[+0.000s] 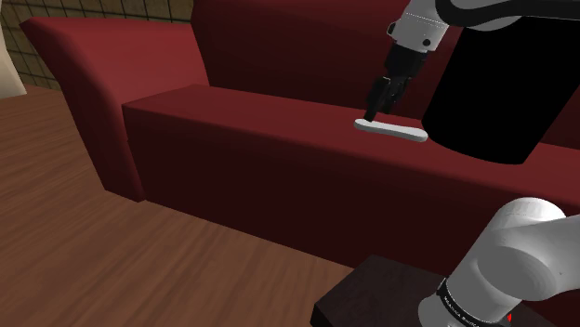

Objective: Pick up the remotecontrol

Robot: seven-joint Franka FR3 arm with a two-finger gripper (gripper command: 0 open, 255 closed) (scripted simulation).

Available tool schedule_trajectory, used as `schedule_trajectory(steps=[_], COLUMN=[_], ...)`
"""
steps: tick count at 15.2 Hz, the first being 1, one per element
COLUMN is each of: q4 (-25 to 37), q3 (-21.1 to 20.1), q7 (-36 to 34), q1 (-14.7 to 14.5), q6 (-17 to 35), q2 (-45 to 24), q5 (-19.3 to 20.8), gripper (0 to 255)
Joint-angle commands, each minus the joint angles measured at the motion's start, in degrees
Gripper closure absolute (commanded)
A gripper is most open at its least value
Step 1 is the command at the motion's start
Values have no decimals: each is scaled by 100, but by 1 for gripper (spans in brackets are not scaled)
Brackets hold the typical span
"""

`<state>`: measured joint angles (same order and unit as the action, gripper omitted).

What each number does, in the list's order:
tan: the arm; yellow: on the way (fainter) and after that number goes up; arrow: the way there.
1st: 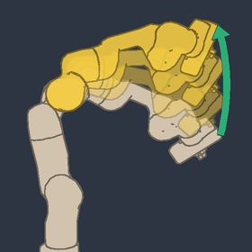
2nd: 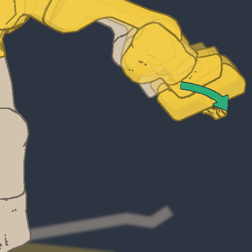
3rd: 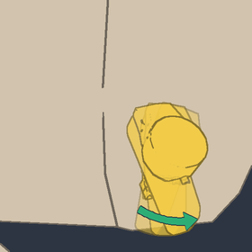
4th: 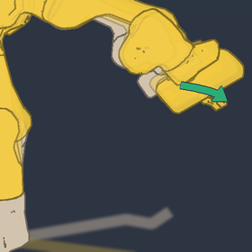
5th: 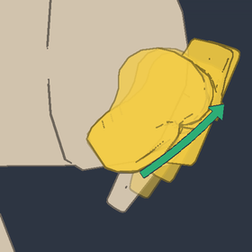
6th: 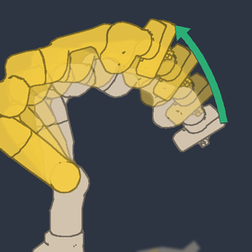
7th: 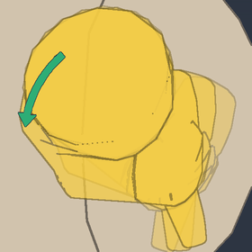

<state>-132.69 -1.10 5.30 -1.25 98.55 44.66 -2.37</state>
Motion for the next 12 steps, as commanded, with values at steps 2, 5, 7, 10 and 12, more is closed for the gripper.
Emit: schedule_trajectory(steps=[2, 5, 7, 10, 12], q4=[0, 63, 157, 369, 555], q3=[148, 589, 869, 1274, 1533], q7=[295, 1171, 1755, 2622, 3195], q1=[-11, -50, -72, -116, -154], q6=[-35, -118, -153, -175, -171], q2=[-46, -253, -446, -810, -1099], q5=[103, 428, 642, 949, 1136], gripper=[0, 0, 0, 0, 0])
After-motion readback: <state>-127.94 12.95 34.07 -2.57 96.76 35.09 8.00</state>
